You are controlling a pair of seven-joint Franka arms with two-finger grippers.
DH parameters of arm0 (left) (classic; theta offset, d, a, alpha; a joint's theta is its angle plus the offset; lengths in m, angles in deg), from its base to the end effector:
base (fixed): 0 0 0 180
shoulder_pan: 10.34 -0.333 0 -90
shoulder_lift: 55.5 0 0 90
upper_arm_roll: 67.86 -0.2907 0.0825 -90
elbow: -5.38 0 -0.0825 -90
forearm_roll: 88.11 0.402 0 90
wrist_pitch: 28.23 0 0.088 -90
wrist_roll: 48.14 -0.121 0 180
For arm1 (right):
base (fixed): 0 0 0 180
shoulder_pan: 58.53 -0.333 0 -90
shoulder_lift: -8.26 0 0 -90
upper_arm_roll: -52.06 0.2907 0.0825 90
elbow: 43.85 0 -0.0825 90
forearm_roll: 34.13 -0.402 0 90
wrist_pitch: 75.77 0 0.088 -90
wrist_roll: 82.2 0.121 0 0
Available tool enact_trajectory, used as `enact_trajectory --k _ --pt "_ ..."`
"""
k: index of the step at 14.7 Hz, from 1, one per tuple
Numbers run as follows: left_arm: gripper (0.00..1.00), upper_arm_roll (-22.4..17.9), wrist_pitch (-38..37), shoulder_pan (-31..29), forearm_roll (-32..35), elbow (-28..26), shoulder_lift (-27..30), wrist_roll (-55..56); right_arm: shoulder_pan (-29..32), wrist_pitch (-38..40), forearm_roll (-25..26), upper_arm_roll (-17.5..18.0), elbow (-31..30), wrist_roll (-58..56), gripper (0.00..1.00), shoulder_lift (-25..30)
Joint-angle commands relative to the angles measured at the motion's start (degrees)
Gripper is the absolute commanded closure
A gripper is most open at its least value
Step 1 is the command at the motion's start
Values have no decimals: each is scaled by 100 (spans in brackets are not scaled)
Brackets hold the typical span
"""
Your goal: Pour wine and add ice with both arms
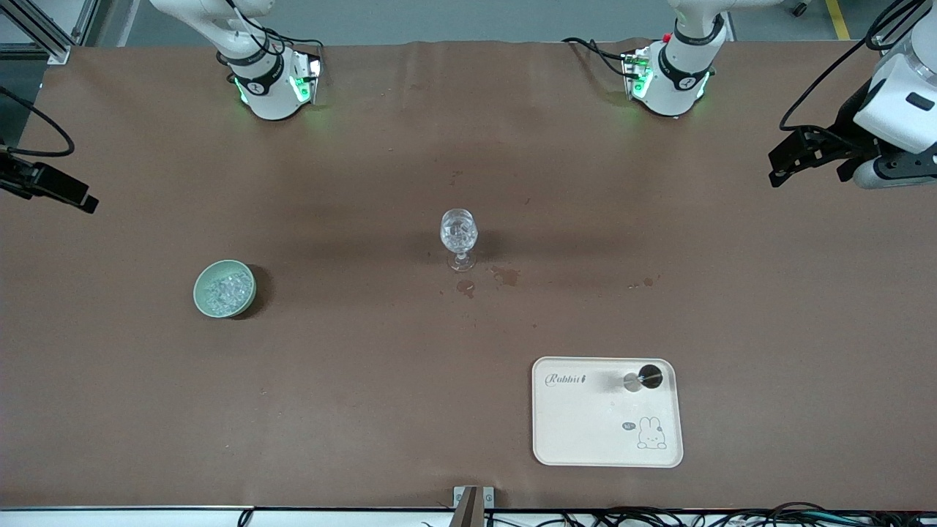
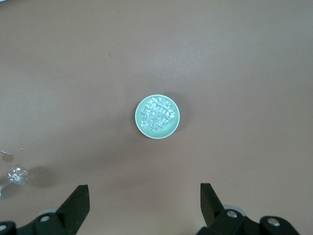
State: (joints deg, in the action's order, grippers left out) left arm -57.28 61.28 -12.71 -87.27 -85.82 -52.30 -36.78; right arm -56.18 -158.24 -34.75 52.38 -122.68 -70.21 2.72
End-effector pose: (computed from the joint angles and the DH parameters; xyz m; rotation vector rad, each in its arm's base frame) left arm 0.5506 -0.0803 0.6052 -3.1198 -0.0865 -0.0457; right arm 0.5858 -0.0195 0.6121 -3.1096 0.3804 0.0533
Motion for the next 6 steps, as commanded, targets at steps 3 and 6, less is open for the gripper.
enact_trajectory --k 3,6 --pt "0 -3 -38 -26 -14 129 -91 -273 -191 -103 -158 -348 -274 -64 0 229" --pt "0 -3 -231 -26 -5 137 -100 -283 -182 -68 -184 -348 -265 -73 0 229"
